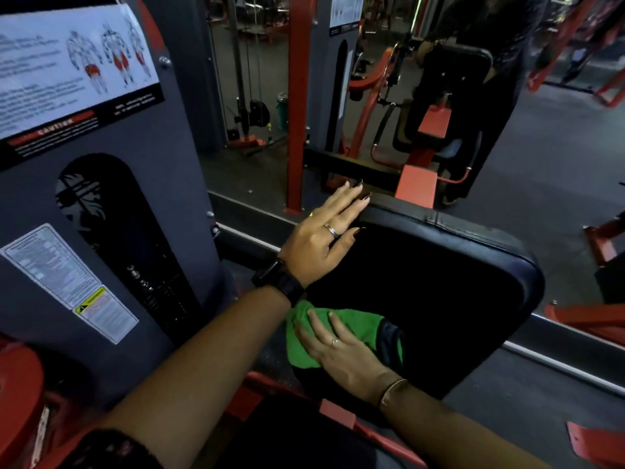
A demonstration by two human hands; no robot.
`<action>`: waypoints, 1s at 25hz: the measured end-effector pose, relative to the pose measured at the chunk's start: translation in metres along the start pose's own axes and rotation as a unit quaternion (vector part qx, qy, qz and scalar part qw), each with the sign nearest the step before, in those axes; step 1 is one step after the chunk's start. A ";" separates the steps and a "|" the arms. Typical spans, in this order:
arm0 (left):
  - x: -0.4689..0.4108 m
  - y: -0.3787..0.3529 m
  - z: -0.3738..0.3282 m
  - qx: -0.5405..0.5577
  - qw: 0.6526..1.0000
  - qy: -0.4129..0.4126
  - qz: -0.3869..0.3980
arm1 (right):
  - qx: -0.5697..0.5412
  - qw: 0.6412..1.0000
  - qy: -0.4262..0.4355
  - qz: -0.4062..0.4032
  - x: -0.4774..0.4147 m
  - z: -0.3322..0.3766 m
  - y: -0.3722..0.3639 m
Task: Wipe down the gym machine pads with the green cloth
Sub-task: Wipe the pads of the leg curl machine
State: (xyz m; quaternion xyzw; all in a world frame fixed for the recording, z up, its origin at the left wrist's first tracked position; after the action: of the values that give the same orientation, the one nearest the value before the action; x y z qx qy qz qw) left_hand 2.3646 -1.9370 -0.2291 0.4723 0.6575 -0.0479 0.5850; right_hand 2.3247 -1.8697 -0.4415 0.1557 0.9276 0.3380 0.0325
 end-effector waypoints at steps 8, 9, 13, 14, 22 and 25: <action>0.008 -0.010 0.000 0.005 0.996 -0.039 -0.076 | -0.026 0.991 0.090 0.090 -0.003 0.063 -0.042; 0.009 -0.010 0.001 0.011 0.996 -0.036 -0.084 | -0.018 0.989 0.103 0.109 0.007 0.070 -0.046; 0.009 -0.009 -0.001 0.041 0.994 -0.041 -0.091 | -0.105 0.994 -0.006 0.023 -0.023 0.047 -0.024; 0.009 -0.009 0.000 0.043 0.994 -0.041 -0.087 | -0.113 0.993 -0.032 0.008 -0.035 0.044 -0.018; 0.010 -0.010 0.003 0.058 0.992 -0.043 -0.099 | -0.058 0.998 0.019 -0.009 0.009 0.075 -0.032; 0.012 -0.012 0.004 0.050 0.994 -0.053 -0.085 | -0.090 0.996 -0.024 -0.002 -0.014 0.054 -0.023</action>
State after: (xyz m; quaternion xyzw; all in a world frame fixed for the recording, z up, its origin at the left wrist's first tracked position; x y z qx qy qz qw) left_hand 2.3609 -1.9393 -0.2464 0.4405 0.6602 -0.1550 0.5883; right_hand 2.3404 -1.8573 -0.4980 0.1584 0.8927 0.4161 0.0697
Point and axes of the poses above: each hand's wrist, its own x-axis away from the middle knuckle, its own y-axis out of the back of the hand, z = x × y, the point moved 10 cm from there along -x, towards the middle knuckle, and after that the axes turned 2 degrees about -x, right-handed, at the moved point
